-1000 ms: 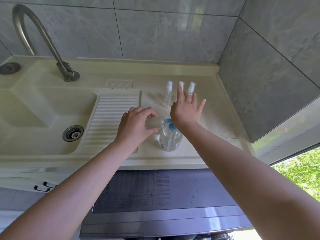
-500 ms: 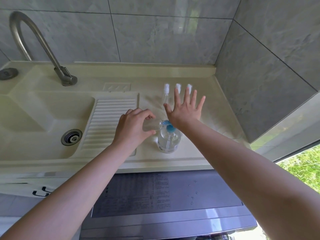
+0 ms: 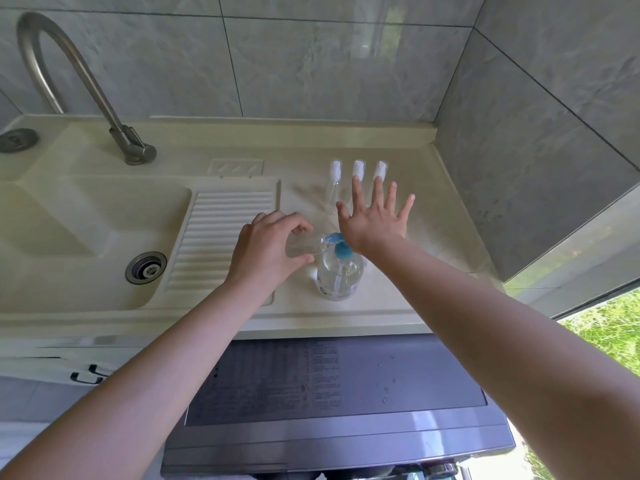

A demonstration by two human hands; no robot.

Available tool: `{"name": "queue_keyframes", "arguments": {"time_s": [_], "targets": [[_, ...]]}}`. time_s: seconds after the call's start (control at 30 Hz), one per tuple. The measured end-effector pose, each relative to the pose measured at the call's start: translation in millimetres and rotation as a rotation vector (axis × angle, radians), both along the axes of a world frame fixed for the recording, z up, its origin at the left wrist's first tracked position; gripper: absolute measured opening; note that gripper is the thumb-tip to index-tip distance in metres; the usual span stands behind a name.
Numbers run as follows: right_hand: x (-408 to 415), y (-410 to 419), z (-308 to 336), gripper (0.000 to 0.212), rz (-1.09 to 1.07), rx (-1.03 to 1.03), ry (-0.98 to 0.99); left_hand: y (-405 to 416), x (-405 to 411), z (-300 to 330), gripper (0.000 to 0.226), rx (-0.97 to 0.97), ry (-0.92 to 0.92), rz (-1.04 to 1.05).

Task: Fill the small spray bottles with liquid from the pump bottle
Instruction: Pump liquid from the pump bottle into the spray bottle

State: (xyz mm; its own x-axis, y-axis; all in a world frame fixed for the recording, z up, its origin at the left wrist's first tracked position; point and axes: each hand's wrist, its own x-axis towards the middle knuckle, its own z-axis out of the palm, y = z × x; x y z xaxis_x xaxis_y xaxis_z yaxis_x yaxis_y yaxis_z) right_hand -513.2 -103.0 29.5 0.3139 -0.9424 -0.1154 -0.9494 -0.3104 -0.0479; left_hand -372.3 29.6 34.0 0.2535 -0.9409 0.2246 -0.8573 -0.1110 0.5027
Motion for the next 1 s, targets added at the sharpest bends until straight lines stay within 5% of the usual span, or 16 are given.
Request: {"name": "queue_keyframes", "arguments": {"time_s": [1.0], "targets": [[-12,9,12,0.065,0.006,0.041,0.068,-4,-3,6,0.044,-0.01,-0.01,0.008]]}}
